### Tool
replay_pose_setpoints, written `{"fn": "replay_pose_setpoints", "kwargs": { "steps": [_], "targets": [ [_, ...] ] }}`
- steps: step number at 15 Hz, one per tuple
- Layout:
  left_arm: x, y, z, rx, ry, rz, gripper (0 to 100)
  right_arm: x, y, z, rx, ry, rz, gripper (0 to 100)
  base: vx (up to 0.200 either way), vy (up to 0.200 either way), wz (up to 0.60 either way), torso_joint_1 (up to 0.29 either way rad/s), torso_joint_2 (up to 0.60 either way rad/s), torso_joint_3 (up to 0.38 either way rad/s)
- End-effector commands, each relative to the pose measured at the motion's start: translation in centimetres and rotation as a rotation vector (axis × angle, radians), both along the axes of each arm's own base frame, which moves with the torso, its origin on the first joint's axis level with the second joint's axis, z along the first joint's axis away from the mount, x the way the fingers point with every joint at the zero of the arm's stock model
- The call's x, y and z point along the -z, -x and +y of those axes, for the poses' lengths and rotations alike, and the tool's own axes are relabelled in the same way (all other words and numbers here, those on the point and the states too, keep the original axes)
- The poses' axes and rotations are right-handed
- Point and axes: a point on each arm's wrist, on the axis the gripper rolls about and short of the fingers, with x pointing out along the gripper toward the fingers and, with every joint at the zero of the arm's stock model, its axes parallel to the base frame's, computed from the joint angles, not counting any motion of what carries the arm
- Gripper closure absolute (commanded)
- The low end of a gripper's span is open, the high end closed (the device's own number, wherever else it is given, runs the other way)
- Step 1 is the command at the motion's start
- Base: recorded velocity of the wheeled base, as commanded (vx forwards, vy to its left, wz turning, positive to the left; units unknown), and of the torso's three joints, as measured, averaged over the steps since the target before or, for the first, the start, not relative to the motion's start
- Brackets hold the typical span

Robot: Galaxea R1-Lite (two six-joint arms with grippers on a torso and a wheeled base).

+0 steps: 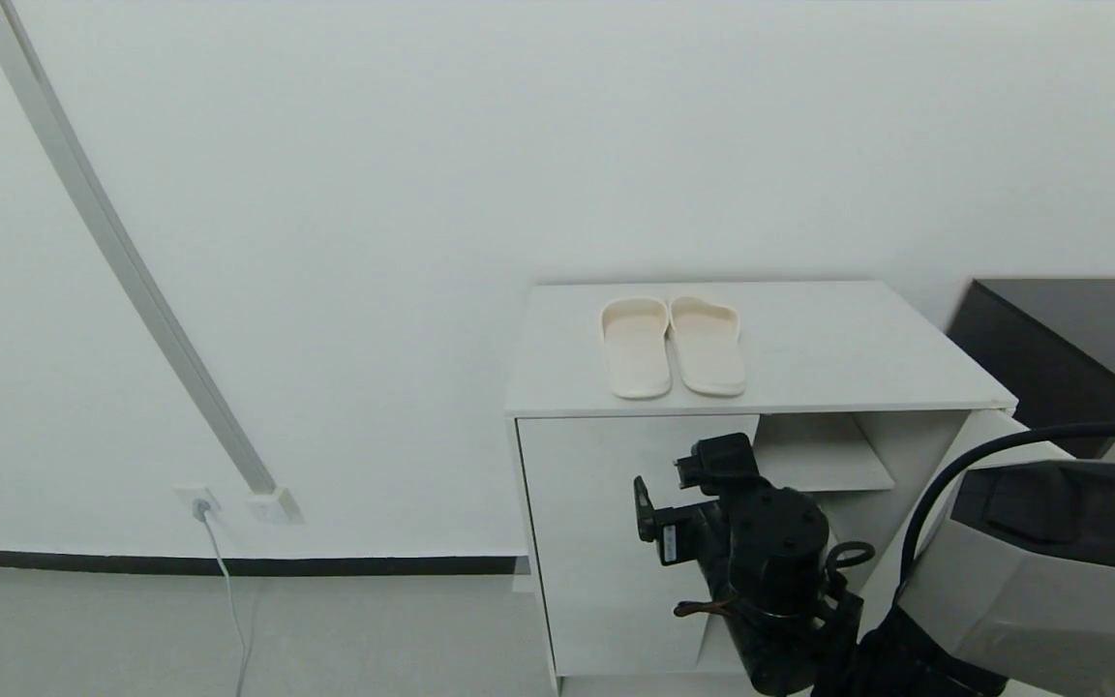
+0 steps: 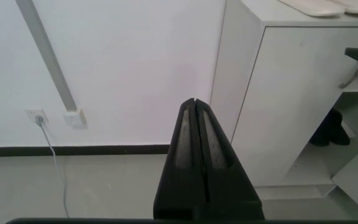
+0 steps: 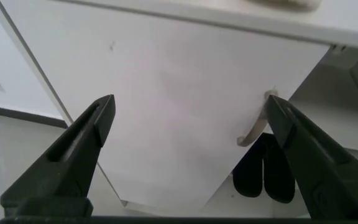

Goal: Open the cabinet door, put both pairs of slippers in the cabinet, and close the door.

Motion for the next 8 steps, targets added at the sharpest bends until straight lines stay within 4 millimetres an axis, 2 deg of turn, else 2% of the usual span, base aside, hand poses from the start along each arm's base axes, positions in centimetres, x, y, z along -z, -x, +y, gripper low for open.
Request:
{"fn": "replay_pose_setpoints", "kwargs": {
  "steps": [1, 4, 6, 7, 8],
  "targets": [
    [0.0, 0.0, 0.0, -0.001, 0.001, 0.001, 100, 0.1, 0.0, 0.0, -0.002, 0.003, 0.003, 0, 0.0, 0.0, 0.0, 0.266, -0.62, -0.334],
    [0.0, 0.0, 0.0, 0.0, -0.001, 0.001, 100, 0.5, 0.0, -0.4, -0.028, 0.005, 0.004, 0, 0.0, 0.0, 0.0, 0.23, -0.52, -0.287],
    [0.0, 0.0, 0.0, 0.0, -0.002, 0.001, 100, 0.4, -0.1, -0.4, -0.028, -0.006, -0.012, 0, 0.0, 0.0, 0.0, 0.058, -0.15, -0.078],
    [0.0, 0.0, 0.0, 0.002, -0.002, 0.001, 100, -0.2, -0.1, -0.3, -0.032, -0.018, -0.032, 0, 0.0, 0.0, 0.0, 0.0, 0.0, 0.0],
    [0.0, 0.0, 0.0, 0.002, -0.004, 0.001, 100, -1.6, 0.0, -0.4, -0.034, -0.003, -0.056, 0, 0.0, 0.0, 0.0, 0.0, 0.0, 0.0]
  ]
}}
